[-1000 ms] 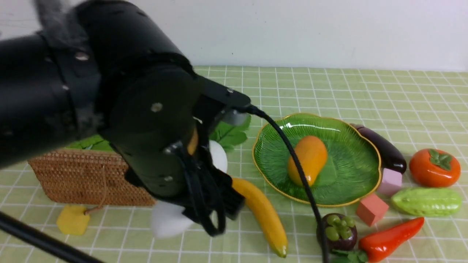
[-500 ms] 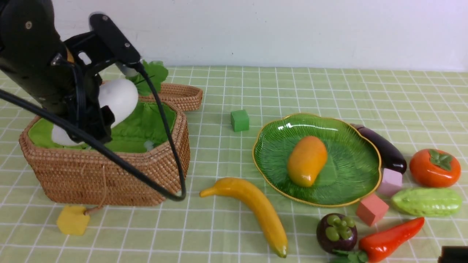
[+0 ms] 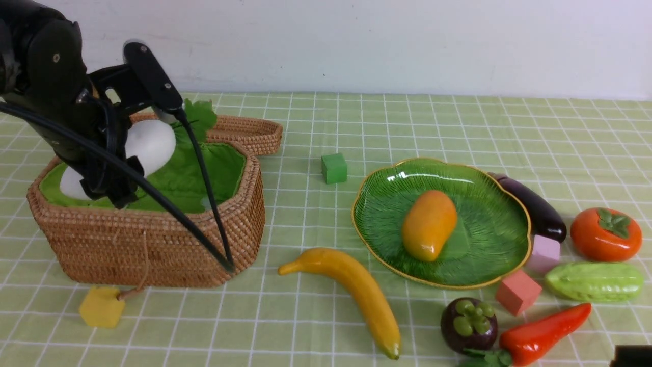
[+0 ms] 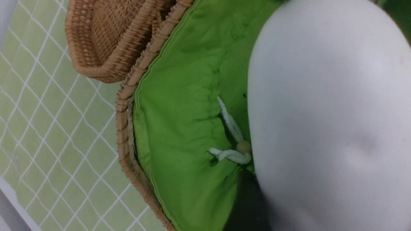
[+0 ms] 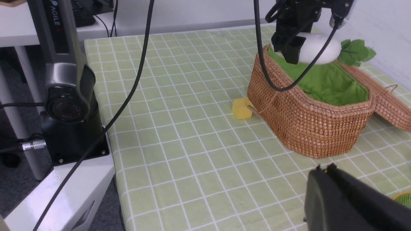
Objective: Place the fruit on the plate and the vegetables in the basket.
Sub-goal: Take a daikon with your left arm and place it on the basket on the left, then use the left arm to grab a banana and put it into the right plate
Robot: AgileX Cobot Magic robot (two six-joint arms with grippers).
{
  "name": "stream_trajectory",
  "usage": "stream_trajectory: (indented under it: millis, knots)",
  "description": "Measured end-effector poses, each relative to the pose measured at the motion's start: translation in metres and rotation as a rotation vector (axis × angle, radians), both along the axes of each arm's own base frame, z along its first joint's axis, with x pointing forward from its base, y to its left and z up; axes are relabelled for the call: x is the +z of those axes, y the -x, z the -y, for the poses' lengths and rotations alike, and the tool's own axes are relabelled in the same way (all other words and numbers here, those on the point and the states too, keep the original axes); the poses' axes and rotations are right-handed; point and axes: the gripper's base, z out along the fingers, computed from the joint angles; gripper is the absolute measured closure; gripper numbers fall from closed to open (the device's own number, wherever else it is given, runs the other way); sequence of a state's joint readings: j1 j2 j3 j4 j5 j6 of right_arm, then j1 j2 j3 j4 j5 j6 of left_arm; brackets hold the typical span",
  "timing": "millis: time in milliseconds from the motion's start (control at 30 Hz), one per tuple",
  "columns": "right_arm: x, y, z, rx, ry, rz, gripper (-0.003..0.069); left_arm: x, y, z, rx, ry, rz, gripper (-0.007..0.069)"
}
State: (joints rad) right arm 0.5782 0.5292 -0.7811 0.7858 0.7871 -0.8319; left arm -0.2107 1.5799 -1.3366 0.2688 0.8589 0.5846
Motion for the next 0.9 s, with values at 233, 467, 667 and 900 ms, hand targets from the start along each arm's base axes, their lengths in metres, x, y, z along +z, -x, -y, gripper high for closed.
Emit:
stream_trajectory:
  millis: [233, 467, 667, 900]
  knots:
    - [-0.001, 0.001, 0.000, 0.003, 0.005, -0.024, 0.0658, 0.004, 0.003, 0.000, 0.021, 0.020, 0.008, -0.0038]
    - [-0.008, -0.002, 0.004, -0.060, 0.046, -0.111, 0.0655, 0.046, 0.035, 0.009, 0.091, 0.312, 0.091, 0.0128]
    - [-0.021, -0.005, 0.012, -0.179, 0.132, -0.259, 0.0654, 0.068, 0.076, 0.064, 0.126, 0.617, 0.017, 0.0601]
    - [-0.028, -0.003, 0.023, -0.290, 0.236, -0.387, 0.0648, 0.016, 0.104, 0.153, 0.350, 0.545, -0.220, 0.0638]
